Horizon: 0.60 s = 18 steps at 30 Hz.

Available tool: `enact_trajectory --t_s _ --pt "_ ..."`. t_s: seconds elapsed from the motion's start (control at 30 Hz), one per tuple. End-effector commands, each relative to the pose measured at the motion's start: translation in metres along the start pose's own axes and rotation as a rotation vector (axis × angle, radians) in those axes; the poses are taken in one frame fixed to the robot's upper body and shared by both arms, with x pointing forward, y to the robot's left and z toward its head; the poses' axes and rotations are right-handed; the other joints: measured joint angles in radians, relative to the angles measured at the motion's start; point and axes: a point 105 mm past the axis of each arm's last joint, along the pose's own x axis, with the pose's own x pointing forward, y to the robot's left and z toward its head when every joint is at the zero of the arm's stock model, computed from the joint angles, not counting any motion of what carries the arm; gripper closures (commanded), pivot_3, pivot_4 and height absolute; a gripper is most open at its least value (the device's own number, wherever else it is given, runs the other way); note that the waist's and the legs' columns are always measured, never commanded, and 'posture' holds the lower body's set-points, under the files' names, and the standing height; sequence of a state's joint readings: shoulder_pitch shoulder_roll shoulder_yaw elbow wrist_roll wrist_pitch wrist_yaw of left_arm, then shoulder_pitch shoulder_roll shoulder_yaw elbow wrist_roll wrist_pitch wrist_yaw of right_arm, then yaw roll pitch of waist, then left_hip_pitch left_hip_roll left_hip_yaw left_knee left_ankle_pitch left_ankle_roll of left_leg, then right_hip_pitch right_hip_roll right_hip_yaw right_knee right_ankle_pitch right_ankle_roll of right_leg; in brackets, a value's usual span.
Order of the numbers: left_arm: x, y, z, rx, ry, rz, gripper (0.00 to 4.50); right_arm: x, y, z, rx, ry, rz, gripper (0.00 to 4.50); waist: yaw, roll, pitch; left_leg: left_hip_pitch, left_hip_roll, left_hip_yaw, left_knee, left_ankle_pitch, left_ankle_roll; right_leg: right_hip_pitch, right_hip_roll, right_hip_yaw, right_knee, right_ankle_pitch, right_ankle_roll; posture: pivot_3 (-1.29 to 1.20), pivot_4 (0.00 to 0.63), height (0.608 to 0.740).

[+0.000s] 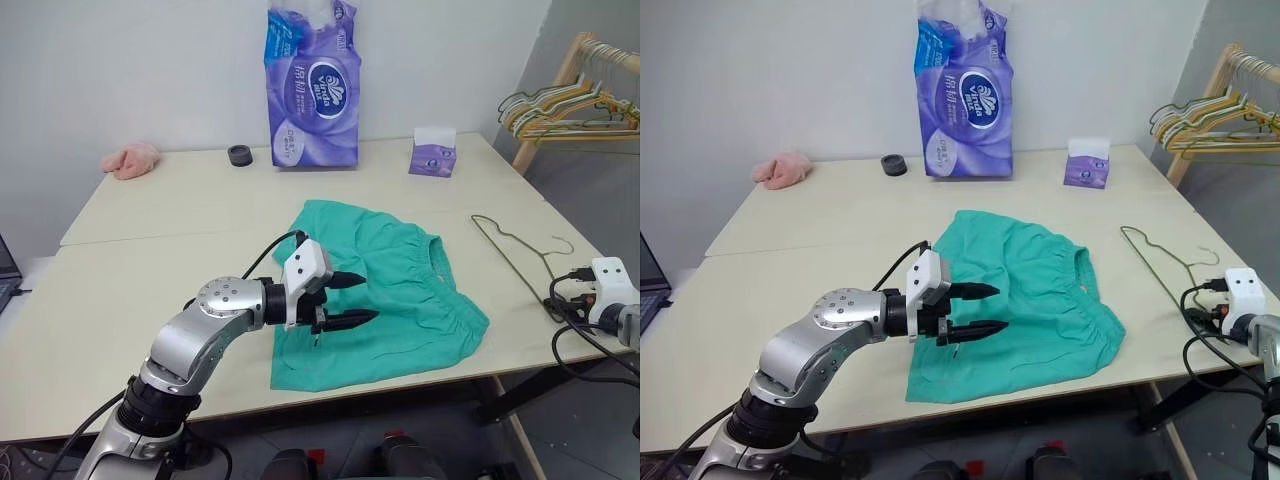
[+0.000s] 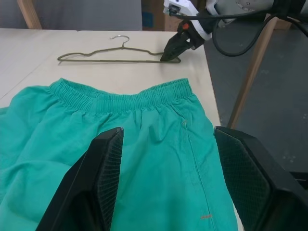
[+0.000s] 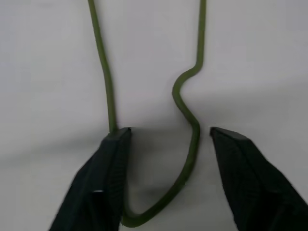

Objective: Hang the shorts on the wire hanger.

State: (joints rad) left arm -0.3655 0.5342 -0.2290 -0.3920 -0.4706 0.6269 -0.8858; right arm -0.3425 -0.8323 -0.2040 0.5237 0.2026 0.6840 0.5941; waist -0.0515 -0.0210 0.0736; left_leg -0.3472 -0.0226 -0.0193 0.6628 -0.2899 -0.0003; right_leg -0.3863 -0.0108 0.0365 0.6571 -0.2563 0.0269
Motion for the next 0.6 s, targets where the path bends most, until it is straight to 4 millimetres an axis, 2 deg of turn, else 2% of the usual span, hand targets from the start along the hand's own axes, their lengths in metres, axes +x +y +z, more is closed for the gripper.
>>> enact_trajectory --t_s 0.03,0.17,0.37,0.43,0.5,0.6 --pt "0.002 -0.002 0.015 0.050 -0.037 -0.015 1.30 0.006 -0.007 -0.032 -0.024 0.132 -0.059 3.04 0.002 -0.004 -0.002 0.000 0.000 0.000 0.000 0.000 0.000 0.000 0.000 0.000 0.000 0.000 0.000 -0.08 0.046 0.740" --pt "0.002 -0.002 0.015 0.051 -0.040 -0.011 1.30 0.008 -0.010 -0.039 -0.056 0.140 -0.107 4.43 0.009 -0.006 -0.004 0.001 0.000 -0.001 0.000 -0.001 0.001 0.005 0.000 0.000 -0.009 0.002 0.003 -0.07 0.045 0.740" --pt "0.002 0.003 0.015 0.050 -0.045 0.025 1.30 0.009 -0.011 -0.030 -0.082 0.079 -0.161 4.47 0.019 -0.013 -0.008 0.001 -0.002 0.001 0.003 -0.004 0.007 0.009 -0.005 0.005 -0.014 0.003 0.004 -0.07 0.046 0.740" --pt "0.002 0.019 0.017 0.053 -0.057 0.113 1.30 0.004 -0.013 -0.016 -0.121 0.025 -0.188 4.47 0.021 -0.013 -0.008 0.001 -0.003 0.001 0.003 -0.004 0.007 0.009 -0.006 0.005 -0.014 0.003 0.005 -0.07 0.045 0.740" --pt "-0.003 0.043 0.019 0.030 -0.072 0.245 1.30 -0.004 -0.014 0.005 -0.182 -0.049 -0.206 4.47 0.023 -0.011 -0.007 0.001 -0.003 0.001 0.003 -0.004 0.007 0.009 -0.007 0.005 -0.013 0.006 0.010 -0.07 0.045 0.740" --pt "-0.012 0.067 0.021 -0.001 -0.094 0.360 0.53 -0.013 -0.006 0.030 -0.274 -0.133 -0.199 4.50 0.018 -0.003 -0.003 0.000 -0.003 0.002 0.003 -0.004 0.007 0.007 -0.006 0.005 -0.012 0.006 0.010 -0.08 0.044 0.740"
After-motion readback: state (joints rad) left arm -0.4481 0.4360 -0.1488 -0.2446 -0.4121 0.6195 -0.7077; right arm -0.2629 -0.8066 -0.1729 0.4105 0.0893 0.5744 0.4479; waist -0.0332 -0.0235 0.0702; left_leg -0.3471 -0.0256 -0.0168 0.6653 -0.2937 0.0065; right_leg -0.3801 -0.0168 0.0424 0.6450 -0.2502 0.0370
